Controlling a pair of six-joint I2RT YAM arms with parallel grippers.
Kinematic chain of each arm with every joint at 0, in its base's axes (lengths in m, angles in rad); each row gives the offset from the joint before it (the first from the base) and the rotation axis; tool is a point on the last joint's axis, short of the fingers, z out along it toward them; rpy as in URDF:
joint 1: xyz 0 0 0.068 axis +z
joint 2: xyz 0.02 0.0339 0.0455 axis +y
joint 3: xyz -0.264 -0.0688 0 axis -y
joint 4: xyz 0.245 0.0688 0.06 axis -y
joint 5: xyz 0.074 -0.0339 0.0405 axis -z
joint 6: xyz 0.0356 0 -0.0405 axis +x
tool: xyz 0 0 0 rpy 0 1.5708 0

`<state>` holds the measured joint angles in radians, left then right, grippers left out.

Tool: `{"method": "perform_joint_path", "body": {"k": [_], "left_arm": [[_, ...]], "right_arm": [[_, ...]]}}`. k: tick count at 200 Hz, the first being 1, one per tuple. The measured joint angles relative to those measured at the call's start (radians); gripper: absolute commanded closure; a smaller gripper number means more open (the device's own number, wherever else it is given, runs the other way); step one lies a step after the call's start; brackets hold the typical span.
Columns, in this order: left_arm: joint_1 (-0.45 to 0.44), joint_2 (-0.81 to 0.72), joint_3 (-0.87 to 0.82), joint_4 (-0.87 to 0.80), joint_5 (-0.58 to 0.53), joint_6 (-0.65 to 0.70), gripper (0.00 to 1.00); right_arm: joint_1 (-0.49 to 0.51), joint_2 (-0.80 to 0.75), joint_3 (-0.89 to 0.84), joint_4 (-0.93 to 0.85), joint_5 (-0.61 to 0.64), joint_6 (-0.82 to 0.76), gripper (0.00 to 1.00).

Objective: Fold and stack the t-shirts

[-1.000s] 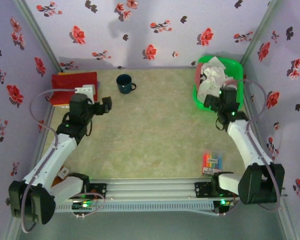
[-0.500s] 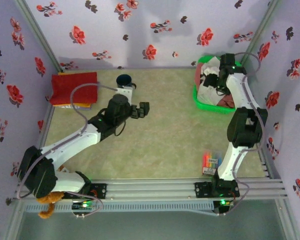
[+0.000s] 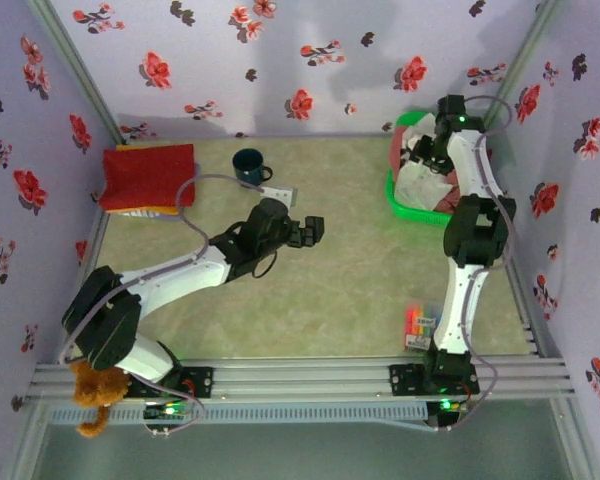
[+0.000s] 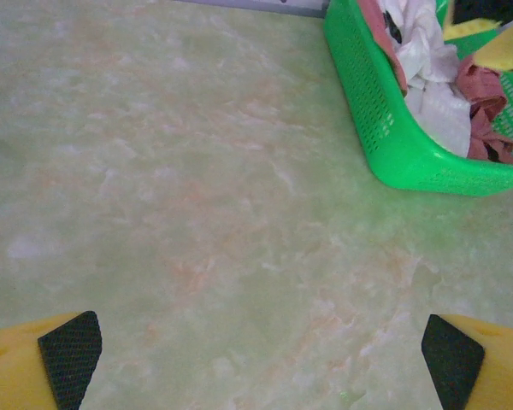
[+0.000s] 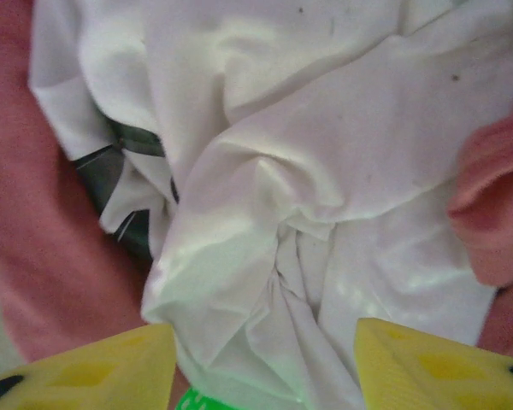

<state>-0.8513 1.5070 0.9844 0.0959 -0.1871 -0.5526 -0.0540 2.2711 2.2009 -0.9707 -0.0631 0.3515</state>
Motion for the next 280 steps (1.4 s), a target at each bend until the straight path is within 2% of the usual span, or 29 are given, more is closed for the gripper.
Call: {"method": "perform_joint_path", "body": {"k": [55, 84, 100, 131, 152, 164, 182, 235, 280], "left_arm": [[-0.004, 0.042, 0.038, 0.002, 0.019, -0.022, 0.00], [-0.015, 0.054, 0.042, 0.001, 0.027, -0.026, 0.01], [-0.019, 0.058, 0.042, 0.000, 0.031, -0.026, 0.01], [-0.019, 0.065, 0.055, -0.010, 0.037, -0.032, 0.01], [-0.019, 0.079, 0.090, -0.026, 0.058, -0.037, 0.01], [-0.019, 0.092, 0.119, -0.034, 0.073, -0.037, 0.01], [-0.019, 0.108, 0.159, -0.048, 0.097, -0.037, 0.01], [-0.018, 0.159, 0.274, -0.157, 0.147, -0.045, 0.00], [-0.007, 0.167, 0.324, -0.231, 0.166, -0.048, 0.01]], "right_arm": [[0.000, 0.079, 0.069, 0.024, -0.068, 0.027, 0.46], [-0.001, 0.099, 0.095, 0.051, -0.078, 0.051, 0.52], [-0.001, 0.123, 0.121, 0.061, -0.081, 0.072, 0.63], [0.000, 0.148, 0.138, 0.061, -0.100, 0.085, 0.70], [-0.001, 0.151, 0.137, 0.062, -0.110, 0.093, 0.83], [-0.001, 0.151, 0.134, 0.066, -0.120, 0.092, 0.87], [0.000, 0.151, 0.127, 0.072, -0.136, 0.097, 1.00], [0.000, 0.142, 0.095, 0.089, -0.147, 0.087, 1.00], [0.009, 0.073, 0.055, 0.091, -0.138, 0.095, 1.00]]}}
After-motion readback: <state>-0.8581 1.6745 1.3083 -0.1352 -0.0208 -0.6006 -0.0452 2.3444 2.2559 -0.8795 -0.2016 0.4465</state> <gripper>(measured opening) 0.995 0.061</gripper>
